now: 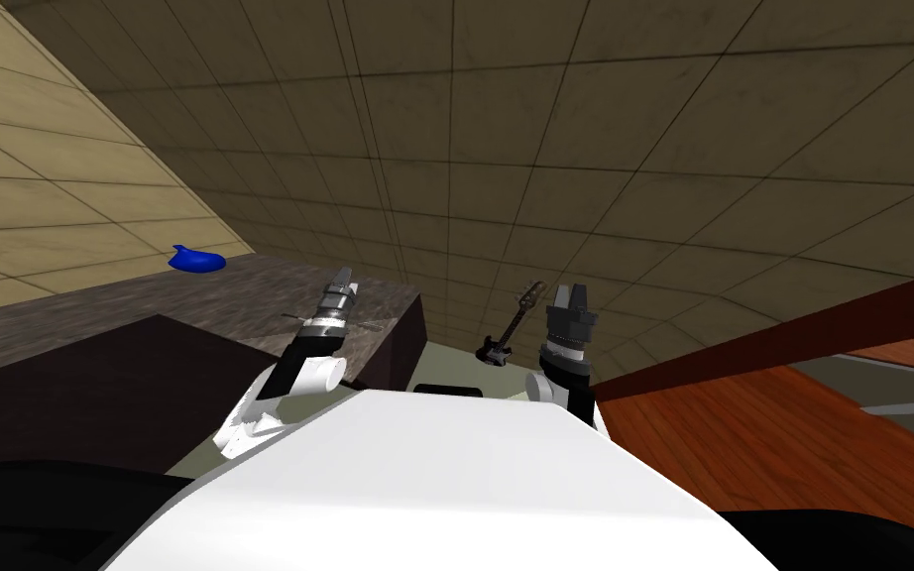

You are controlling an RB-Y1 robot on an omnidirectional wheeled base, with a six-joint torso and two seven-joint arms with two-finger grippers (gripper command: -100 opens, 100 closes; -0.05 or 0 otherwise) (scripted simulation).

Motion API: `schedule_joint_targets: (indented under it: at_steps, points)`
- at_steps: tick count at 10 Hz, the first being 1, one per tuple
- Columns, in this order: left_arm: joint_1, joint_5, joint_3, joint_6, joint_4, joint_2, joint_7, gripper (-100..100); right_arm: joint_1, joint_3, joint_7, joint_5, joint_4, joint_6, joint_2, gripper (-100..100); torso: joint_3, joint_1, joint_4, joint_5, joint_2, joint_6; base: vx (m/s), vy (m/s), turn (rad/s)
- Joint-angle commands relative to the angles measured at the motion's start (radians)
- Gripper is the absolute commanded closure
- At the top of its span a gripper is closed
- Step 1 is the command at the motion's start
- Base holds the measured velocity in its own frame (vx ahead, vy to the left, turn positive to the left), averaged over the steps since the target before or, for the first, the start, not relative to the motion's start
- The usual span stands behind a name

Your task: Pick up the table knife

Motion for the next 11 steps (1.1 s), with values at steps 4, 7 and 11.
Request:
schedule_joint_targets:
  at_steps: [4,7,11]
  points:
    - [-0.003,0.018,0.066,0.139,0.032,0.057,-0.034,-100,0.0,0.0,0.0,0.0,0.0,0.0,0.0,0,0.0,-0.001,0.0,0.0,0.001,0.0,0.071,-0.045,0.029]
    - [-0.005,0.027,0.093,0.205,0.049,0.083,-0.047,-100,0.0,0.0,0.0,0.0,0.0,0.0,0.0,0,0.002,0.0,0.001,0.0,0.003,0.0,0.039,-0.032,0.022]
    - [-0.009,0.047,0.143,0.317,0.089,0.135,-0.074,-100,0.0,0.0,0.0,0.0,0.0,0.0,0.0,0,0.001,-0.001,0.0,0.0,0.001,0.0,0.071,-0.048,0.022]
